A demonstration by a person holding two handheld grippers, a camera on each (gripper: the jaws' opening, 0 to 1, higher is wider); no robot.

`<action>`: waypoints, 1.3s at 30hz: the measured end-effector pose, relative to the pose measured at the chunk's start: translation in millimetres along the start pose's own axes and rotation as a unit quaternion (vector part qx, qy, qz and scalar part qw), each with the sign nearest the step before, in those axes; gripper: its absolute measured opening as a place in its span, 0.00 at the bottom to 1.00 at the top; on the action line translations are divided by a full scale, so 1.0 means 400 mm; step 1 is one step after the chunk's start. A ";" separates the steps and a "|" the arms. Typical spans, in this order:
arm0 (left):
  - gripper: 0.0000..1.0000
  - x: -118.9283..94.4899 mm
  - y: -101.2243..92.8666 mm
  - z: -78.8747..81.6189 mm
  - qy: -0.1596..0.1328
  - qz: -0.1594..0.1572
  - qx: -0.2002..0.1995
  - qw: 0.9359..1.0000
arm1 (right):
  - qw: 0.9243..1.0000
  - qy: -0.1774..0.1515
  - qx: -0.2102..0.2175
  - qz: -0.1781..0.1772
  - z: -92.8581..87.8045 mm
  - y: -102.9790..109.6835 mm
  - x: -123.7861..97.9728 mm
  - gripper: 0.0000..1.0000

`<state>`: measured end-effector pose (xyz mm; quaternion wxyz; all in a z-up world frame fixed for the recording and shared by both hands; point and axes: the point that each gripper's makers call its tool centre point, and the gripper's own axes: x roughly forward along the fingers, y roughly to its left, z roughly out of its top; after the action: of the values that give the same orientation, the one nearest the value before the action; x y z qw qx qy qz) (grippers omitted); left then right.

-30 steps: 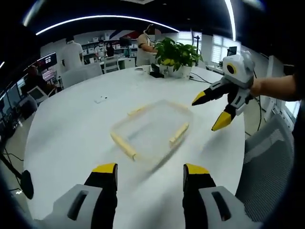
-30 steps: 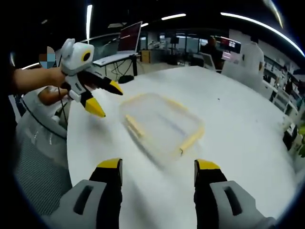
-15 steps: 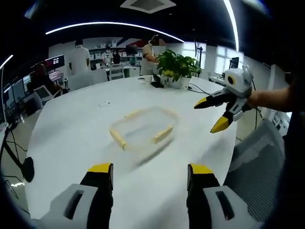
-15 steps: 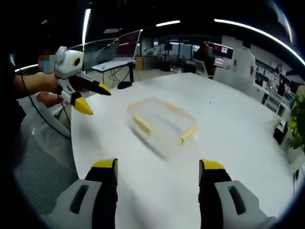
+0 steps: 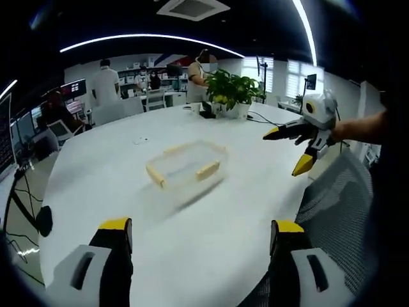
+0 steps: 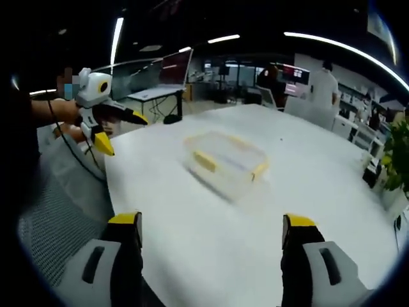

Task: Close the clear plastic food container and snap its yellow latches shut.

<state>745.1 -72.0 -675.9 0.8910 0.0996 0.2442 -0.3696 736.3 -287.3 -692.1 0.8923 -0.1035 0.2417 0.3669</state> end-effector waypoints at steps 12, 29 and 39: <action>0.99 -0.006 -0.011 -0.010 0.003 0.003 -0.003 1.000 | 1.000 0.002 0.000 0.004 -0.013 0.013 -0.022 0.99; 0.99 -0.005 -0.005 -0.006 0.005 0.013 0.009 1.000 | 1.000 0.002 -0.002 0.007 -0.011 0.010 -0.022 0.99; 0.99 -0.003 -0.004 -0.002 0.002 0.014 0.009 1.000 | 1.000 0.002 -0.003 0.006 -0.013 0.007 -0.023 0.99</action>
<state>742.9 -71.9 -676.0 0.8945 0.1120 0.2413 -0.3593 726.6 -292.8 -692.1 0.8892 -0.1053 0.2435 0.3728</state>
